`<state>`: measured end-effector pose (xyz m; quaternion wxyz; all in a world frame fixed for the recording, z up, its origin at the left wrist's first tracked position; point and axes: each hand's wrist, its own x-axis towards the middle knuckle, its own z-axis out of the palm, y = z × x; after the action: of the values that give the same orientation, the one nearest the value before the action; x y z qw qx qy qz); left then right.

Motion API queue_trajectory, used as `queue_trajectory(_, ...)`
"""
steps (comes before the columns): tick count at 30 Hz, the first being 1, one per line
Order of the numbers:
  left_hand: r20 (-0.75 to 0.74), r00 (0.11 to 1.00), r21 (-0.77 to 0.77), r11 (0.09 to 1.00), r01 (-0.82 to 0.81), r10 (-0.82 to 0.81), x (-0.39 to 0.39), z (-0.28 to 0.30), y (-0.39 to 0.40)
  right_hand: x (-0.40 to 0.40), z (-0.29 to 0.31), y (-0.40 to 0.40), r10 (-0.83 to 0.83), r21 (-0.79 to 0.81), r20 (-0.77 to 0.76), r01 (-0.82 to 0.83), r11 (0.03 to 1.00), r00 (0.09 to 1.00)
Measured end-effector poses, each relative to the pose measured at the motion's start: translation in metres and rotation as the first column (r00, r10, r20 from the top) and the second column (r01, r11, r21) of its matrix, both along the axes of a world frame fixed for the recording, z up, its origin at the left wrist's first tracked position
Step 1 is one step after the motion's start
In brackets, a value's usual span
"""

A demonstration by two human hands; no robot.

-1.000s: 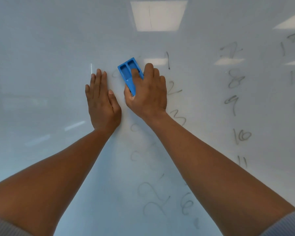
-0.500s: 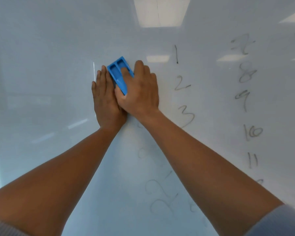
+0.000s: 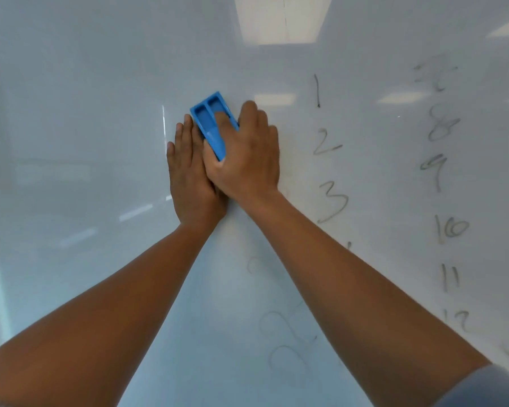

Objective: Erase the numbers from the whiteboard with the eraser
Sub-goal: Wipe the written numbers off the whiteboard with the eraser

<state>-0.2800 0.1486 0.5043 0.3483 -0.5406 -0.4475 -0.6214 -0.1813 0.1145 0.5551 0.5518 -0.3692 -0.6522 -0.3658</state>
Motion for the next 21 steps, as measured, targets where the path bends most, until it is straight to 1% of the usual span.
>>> queue_trajectory(3, -0.007, 1.0, 0.043, 0.999, 0.018, -0.018, -0.002, -0.005, -0.001, 0.025, -0.021, 0.0, -0.048, 0.036, -0.005, 0.048, 0.998, 0.999)
queue_trajectory(4, -0.004, 1.0, 0.058, 0.998, 0.025, -0.025, -0.002, -0.006, -0.001, 0.035, -0.024, 0.0, -0.071, 0.041, -0.03, 0.072, 0.997, 0.997)
queue_trajectory(5, 0.002, 1.0, 0.064, 0.998, 0.025, -0.025, -0.001, -0.007, -0.002, 0.045, -0.022, 0.0, -0.082, 0.039, -0.083, 0.085, 0.996, 0.993)
queue_trajectory(7, 0.014, 1.0, 0.065, 0.998, 0.016, -0.017, 0.001, -0.008, -0.003, 0.058, -0.008, 0.001, -0.071, 0.04, -0.236, 0.083, 0.996, 0.969)
queue_trajectory(8, 0.02, 1.0, 0.065, 0.998, 0.012, -0.013, 0.002, -0.008, -0.003, 0.059, 0.0, 0.0, -0.06, 0.033, -0.292, 0.073, 0.997, 0.955)
queue_trajectory(9, 0.023, 1.0, 0.067, 0.998, 0.011, -0.013, 0.002, -0.009, -0.002, 0.057, 0.006, -0.001, -0.053, 0.018, -0.312, 0.062, 0.998, 0.949)
queue_trajectory(10, 0.024, 1.0, 0.068, 0.998, 0.013, -0.015, 0.002, -0.009, -0.002, 0.05, 0.01, -0.002, -0.05, 0.002, -0.295, 0.053, 0.999, 0.954)
queue_trajectory(12, 0.015, 1.0, 0.062, 0.998, 0.019, -0.02, 0.001, -0.01, -0.002, 0.033, 0.003, -0.005, -0.038, -0.007, -0.196, 0.037, 0.999, 0.98)
queue_trajectory(14, -0.008, 1.0, 0.035, 0.999, 0.011, -0.011, -0.003, -0.013, -0.002, 0.016, -0.019, -0.007, -0.015, -0.015, -0.094, 0.014, 1.0, 0.995)
queue_trajectory(16, -0.033, 0.999, -0.001, 1.0, -0.008, 0.008, -0.004, -0.017, -0.003, 0.014, -0.045, -0.007, 0.006, -0.026, -0.05, -0.007, 1.0, 0.999)
queue_trajectory(19, -0.019, 1.0, -0.005, 1.0, 0.004, -0.005, -0.003, -0.022, -0.005, 0.03, -0.071, -0.007, 0.026, -0.013, -0.092, -0.027, 1.0, 0.995)
queue_trajectory(21, -0.008, 1.0, 0.012, 1.0, 0.005, -0.005, -0.002, -0.024, -0.005, 0.044, -0.073, -0.007, 0.01, 0.01, -0.172, -0.008, 1.0, 0.985)
